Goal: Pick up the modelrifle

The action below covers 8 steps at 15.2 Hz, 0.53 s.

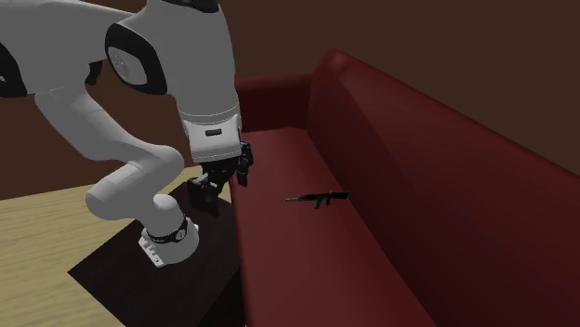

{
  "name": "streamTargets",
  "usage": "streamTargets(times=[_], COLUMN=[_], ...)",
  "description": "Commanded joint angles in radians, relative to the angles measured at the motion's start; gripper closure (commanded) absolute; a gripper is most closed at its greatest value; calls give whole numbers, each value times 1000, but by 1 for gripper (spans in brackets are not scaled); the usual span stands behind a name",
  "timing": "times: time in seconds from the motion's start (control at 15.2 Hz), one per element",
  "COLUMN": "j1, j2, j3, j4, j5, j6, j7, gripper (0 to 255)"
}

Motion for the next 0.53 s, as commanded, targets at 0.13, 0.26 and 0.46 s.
streamTargets(times=[0.13, 0.26, 0.46], j1=[23, 44, 75], j2=[46, 95, 173], j3=[27, 54, 95], j4=[-4, -5, 1], j5=[11, 21, 32], j6=[42, 84, 144], j7=[0, 0, 0], gripper=[0, 0, 0])
